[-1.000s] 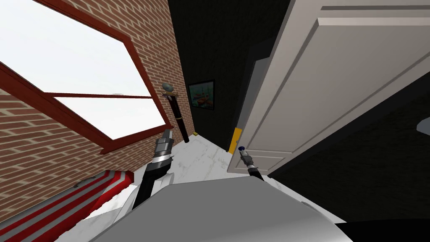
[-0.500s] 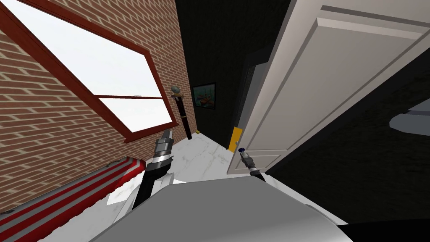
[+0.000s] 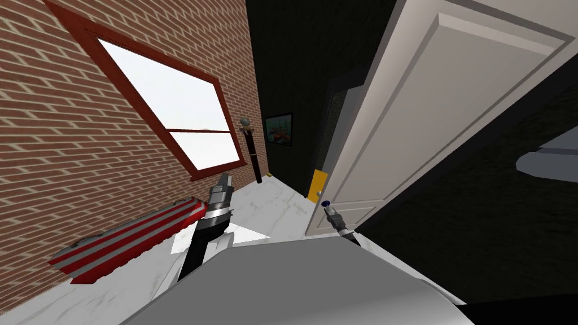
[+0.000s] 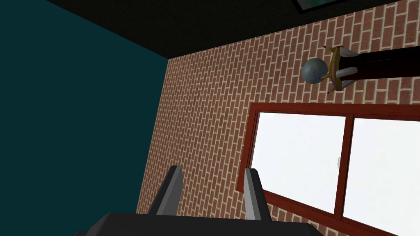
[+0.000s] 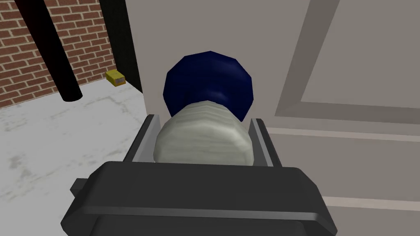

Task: Pull the door open

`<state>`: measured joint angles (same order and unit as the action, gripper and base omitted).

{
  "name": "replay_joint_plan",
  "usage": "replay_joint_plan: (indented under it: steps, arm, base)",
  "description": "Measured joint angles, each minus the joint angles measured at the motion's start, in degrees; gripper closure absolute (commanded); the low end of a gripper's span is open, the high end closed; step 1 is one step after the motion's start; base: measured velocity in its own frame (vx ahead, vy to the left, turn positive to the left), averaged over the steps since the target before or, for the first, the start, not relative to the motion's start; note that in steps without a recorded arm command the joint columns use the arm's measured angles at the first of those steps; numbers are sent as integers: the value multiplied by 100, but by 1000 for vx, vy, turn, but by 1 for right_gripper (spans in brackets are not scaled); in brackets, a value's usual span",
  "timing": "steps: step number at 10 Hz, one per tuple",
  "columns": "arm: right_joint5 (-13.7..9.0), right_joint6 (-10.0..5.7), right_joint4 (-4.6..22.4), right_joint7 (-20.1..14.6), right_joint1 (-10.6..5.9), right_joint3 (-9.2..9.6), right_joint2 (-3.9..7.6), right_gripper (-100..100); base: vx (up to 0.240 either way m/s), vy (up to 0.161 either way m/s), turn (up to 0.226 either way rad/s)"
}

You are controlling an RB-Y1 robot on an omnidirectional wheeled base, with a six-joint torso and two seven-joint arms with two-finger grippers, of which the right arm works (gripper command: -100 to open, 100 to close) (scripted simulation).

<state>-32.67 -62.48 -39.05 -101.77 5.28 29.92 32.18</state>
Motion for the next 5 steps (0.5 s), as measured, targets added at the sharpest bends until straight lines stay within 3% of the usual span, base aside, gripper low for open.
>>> replay_joint_plan:
  steps: [2,3,5]
  arm:
    - [46,-144,-9,-115,82,104,107,100]
    - [52,-147,-6,-124,97,117,109,100]
    - [97,-319,57,-190,156,192,162,100]
  base:
    - [-141,-31,55]
    - [-111,-54,96]
    - [-157,-51,99]
